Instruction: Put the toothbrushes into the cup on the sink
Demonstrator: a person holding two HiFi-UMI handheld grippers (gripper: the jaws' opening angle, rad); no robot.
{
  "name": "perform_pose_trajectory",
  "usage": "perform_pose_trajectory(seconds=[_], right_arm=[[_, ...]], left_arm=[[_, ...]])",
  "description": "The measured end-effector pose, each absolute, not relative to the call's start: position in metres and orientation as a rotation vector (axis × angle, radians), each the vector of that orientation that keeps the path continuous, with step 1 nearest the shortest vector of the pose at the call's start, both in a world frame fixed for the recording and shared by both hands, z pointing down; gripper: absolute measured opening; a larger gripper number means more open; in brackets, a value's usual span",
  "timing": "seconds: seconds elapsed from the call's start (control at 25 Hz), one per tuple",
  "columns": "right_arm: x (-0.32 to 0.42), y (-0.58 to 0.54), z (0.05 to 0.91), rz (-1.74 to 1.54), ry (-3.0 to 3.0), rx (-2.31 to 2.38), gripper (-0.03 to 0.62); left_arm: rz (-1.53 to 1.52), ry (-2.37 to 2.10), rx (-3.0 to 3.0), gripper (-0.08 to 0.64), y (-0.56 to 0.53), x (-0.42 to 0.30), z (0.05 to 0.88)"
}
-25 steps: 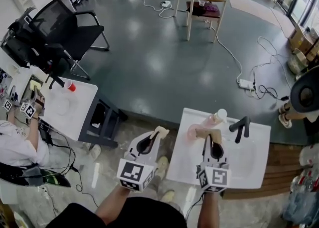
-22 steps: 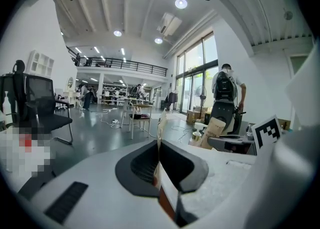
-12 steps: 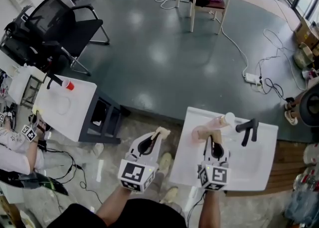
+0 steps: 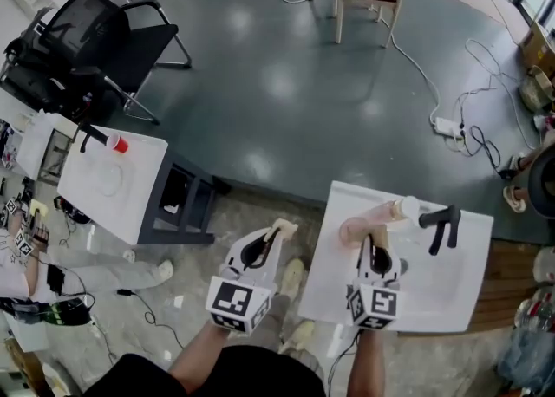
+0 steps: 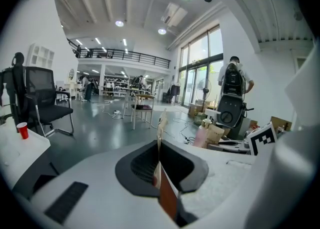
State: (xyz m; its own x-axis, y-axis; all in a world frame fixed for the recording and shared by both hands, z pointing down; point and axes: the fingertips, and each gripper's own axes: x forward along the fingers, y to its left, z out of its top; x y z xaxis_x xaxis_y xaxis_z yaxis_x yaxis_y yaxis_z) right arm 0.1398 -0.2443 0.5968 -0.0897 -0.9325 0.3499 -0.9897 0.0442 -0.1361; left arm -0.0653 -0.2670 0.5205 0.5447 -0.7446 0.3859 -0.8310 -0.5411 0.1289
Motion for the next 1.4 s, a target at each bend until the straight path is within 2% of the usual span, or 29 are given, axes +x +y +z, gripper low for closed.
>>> perform_pose_trajectory(seconds=[0.48,0.64,0.72,0.84,1.4], right_arm=[[0.138,-0.244,0.598,0.518,-2.138,2.003,0.063],[0.131,-0.247,0.593,0.524,-2.153,1.994,0.145],[0.128,-0.246,0.597,0.534,-2.165,1.990,0.222],[0.126,-0.245,0.602,0.541,-2.173,1.989,0.250],[0.126,-0.238,0.585,0.499,-2.172,2.009,0.255]], left_arm=[[0.417,-1.298,2.473,0.009,-0.265,-0.068,0.524],[0.410,-1.288,2.477,0.009,-0.266,-0.070,0.522],[0.410,-1.282,2.477,0.009,-0.264,-0.071,0.523],[0.400,-1.281,2.491,0.009,-0.262,-0.073,0.526],[0.358,-1.294,2.502,0.009,-0.256,-0.079,0.508]])
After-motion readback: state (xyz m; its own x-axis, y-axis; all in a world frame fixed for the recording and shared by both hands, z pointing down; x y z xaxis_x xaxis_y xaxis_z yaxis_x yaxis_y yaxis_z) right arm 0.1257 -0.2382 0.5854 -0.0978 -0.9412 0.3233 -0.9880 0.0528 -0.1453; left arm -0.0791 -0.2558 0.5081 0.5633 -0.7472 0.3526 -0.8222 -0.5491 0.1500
